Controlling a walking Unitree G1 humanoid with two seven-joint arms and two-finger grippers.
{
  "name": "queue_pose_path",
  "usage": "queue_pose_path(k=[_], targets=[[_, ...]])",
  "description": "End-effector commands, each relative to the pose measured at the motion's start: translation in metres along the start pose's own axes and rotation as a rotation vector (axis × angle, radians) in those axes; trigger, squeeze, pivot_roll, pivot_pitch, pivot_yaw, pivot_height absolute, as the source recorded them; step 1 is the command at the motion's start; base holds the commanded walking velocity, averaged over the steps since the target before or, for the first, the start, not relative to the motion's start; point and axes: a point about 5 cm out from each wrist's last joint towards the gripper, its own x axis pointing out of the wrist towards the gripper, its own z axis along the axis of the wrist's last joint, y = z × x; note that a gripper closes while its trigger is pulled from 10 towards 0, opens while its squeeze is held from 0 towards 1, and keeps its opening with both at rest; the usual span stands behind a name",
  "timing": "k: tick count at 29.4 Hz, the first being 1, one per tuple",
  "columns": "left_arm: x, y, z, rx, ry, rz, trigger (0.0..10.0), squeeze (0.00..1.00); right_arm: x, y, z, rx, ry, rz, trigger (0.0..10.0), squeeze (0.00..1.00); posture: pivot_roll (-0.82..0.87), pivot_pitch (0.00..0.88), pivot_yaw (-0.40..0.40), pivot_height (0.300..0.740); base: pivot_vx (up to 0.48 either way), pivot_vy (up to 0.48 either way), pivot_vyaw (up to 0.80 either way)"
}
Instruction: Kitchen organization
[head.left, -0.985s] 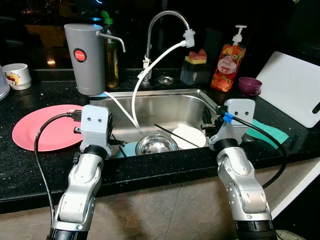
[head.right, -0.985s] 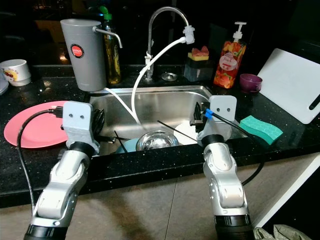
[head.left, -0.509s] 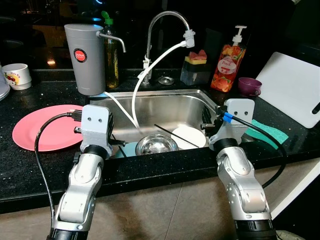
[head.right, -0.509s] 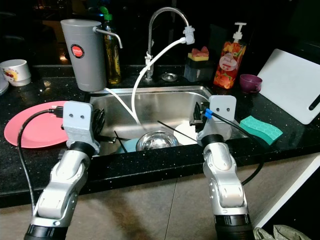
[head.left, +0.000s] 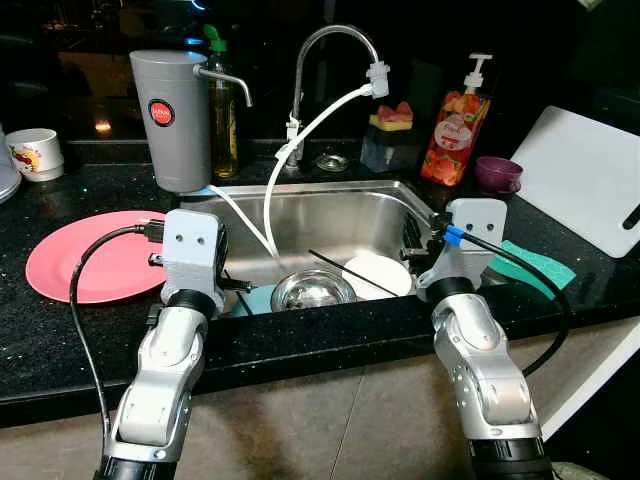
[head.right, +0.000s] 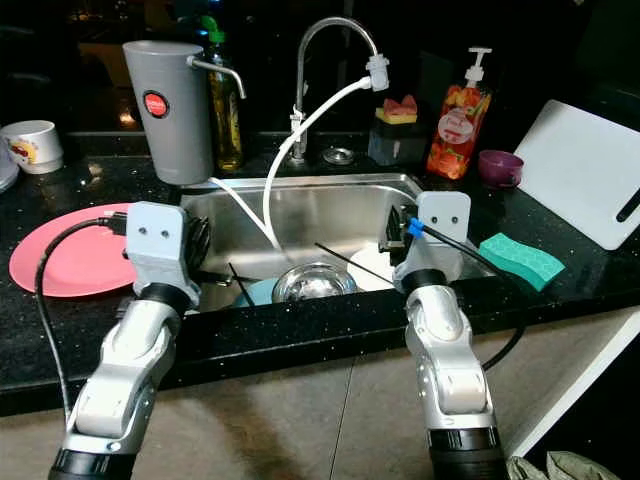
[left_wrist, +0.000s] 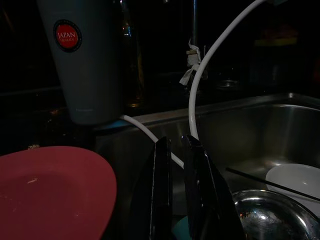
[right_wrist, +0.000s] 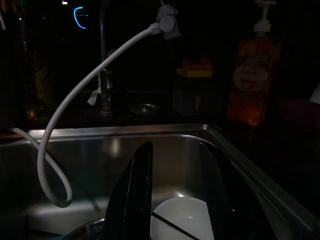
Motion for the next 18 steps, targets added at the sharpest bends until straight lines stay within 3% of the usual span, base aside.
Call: queue_pose_path(k=[1,18], targets=[[0.0011,-0.0041,0.0015,0.000,-0.010,-0.012,10.0,0.00,0.0014,-0.0013,0.0026,0.011,-0.013,-0.007,10.0,0.00,0.16,0.067,-0.084,0.740,0.000,0.000,0.00],[0.0015,-0.0036,0.0024,-0.003,-0.010,-0.008,10.0,0.00,0.0014,-0.0017,0.0025,0.012,-0.011,-0.011,10.0,0.00,0.15,0.079,-0.083,0.740,0.000,0.000,0.00]])
